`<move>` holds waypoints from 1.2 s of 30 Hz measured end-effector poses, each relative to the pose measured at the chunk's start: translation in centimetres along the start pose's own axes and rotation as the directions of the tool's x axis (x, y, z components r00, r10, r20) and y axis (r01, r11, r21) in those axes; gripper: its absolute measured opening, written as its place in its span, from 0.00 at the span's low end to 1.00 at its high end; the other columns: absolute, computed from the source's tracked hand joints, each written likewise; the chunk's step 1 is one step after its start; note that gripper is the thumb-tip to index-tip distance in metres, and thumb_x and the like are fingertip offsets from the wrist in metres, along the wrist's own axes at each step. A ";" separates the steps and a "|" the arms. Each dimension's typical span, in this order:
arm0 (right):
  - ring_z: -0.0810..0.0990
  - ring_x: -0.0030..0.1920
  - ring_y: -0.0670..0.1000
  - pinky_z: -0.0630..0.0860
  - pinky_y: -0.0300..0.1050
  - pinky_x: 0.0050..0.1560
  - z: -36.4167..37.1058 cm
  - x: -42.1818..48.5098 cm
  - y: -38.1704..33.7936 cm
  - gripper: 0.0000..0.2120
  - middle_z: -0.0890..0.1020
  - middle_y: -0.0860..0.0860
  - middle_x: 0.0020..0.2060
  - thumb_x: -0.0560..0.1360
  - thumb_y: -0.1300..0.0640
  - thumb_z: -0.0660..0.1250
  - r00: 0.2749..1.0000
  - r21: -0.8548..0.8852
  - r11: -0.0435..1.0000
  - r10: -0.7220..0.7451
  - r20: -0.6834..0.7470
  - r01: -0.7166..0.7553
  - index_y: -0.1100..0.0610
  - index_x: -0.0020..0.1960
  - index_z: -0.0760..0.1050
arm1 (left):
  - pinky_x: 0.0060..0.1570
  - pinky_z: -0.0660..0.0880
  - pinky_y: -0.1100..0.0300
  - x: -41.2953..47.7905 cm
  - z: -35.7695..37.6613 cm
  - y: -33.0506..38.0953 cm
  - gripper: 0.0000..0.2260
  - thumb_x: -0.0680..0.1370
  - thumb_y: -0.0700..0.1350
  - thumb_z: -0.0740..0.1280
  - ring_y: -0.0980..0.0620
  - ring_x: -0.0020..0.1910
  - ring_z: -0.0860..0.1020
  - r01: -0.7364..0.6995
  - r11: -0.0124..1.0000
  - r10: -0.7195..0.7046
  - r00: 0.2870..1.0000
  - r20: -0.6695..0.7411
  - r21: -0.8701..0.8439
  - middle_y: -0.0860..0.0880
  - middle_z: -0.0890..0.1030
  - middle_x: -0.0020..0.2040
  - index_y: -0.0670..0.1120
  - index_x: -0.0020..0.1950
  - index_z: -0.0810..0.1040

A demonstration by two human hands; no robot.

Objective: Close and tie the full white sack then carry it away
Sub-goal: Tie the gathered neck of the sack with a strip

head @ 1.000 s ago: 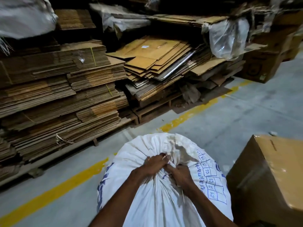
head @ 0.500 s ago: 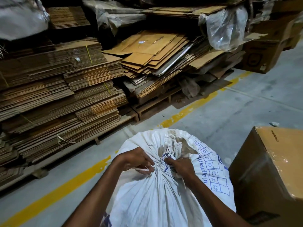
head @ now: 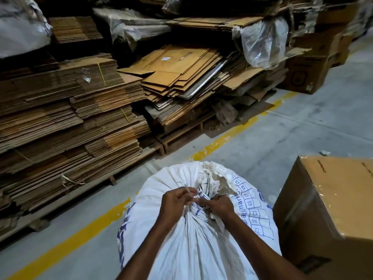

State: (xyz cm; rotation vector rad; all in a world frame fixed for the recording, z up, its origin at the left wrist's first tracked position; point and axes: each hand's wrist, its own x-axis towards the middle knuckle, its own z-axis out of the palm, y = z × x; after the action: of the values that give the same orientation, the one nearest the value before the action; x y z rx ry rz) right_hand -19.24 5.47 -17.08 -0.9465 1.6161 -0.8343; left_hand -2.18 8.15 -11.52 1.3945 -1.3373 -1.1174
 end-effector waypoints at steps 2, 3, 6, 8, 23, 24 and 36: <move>0.82 0.29 0.47 0.73 0.41 0.34 0.1 0.2 0.3 0.18 0.85 0.49 0.28 0.59 0.46 0.86 1.000 -0.018 1.000 -0.005 -0.017 0.004 0.57 0.30 0.83 | 0.42 0.76 0.63 -0.5 0.8 -0.4 0.07 0.79 0.45 0.66 0.61 0.44 0.83 -0.133 0.934 0.135 0.991 0.018 0.332 0.59 0.86 0.46 0.57 0.49 0.80; 0.81 0.30 0.47 0.73 0.42 0.35 0.0 0.3 0.2 0.16 0.84 0.48 0.27 0.61 0.47 0.84 1.000 -0.036 0.999 -0.016 -0.025 0.015 0.57 0.30 0.82 | 0.46 0.73 0.62 -0.5 1.1 -0.7 0.04 0.79 0.49 0.65 0.62 0.46 0.81 -0.220 0.856 0.216 0.974 0.063 0.468 0.62 0.84 0.47 0.58 0.48 0.77; 0.81 0.34 0.49 0.74 0.42 0.36 -1.1 -0.1 -0.5 0.08 0.83 0.48 0.28 0.56 0.53 0.77 0.999 -0.007 0.999 -0.034 0.034 0.035 0.56 0.29 0.81 | 0.54 0.69 0.61 -0.3 1.8 -1.0 0.05 0.77 0.46 0.68 0.59 0.52 0.75 -0.394 0.763 0.341 0.919 0.199 0.513 0.62 0.81 0.48 0.57 0.44 0.79; 0.84 0.36 0.51 0.76 0.41 0.34 -2.2 -0.4 -0.7 0.03 0.85 0.52 0.31 0.58 0.58 0.75 0.989 0.147 0.989 -0.028 0.146 0.006 0.57 0.32 0.84 | 0.49 0.73 0.62 -0.5 2.3 -0.5 0.11 0.76 0.37 0.70 0.60 0.49 0.79 -0.364 0.857 0.293 0.926 0.238 0.365 0.58 0.83 0.44 0.55 0.41 0.80; 0.80 0.43 0.62 0.79 0.60 0.50 -2.8 1.3 0.0 0.14 0.81 0.67 0.43 0.62 0.66 0.77 0.914 0.195 0.972 0.042 0.403 -0.131 0.71 0.46 0.83 | 0.44 0.75 0.56 0.2 -0.6 -4.7 0.15 0.75 0.32 0.71 0.48 0.45 0.77 -0.738 0.331 0.604 0.645 0.468 0.588 0.47 0.80 0.45 0.43 0.60 0.81; 0.79 0.43 0.62 0.78 0.59 0.50 -2.8 1.4 0.0 0.15 0.82 0.66 0.43 0.62 0.64 0.78 0.918 0.187 0.974 0.047 0.393 -0.129 0.71 0.46 0.83 | 0.44 0.76 0.56 0.2 -0.8 -4.6 0.16 0.73 0.31 0.71 0.48 0.45 0.77 -0.724 0.375 0.582 0.670 0.461 0.579 0.48 0.81 0.46 0.43 0.59 0.81; 0.68 0.33 0.50 0.62 0.42 0.30 -2.9 1.7 -0.2 0.13 0.73 0.60 0.41 0.64 0.60 0.77 0.919 0.132 0.990 -0.005 0.395 -0.051 0.64 0.47 0.84 | 0.45 0.75 0.57 0.0 -1.4 -3.8 0.09 0.82 0.47 0.65 0.50 0.44 0.79 -0.633 0.602 0.570 0.767 0.295 0.487 0.51 0.82 0.44 0.46 0.51 0.83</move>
State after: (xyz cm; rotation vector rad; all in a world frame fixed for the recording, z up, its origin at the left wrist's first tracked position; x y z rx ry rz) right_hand -22.31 4.07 -17.01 -0.9251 1.2016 -0.6786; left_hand -0.03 8.32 -14.92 1.0989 -2.1381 -0.3281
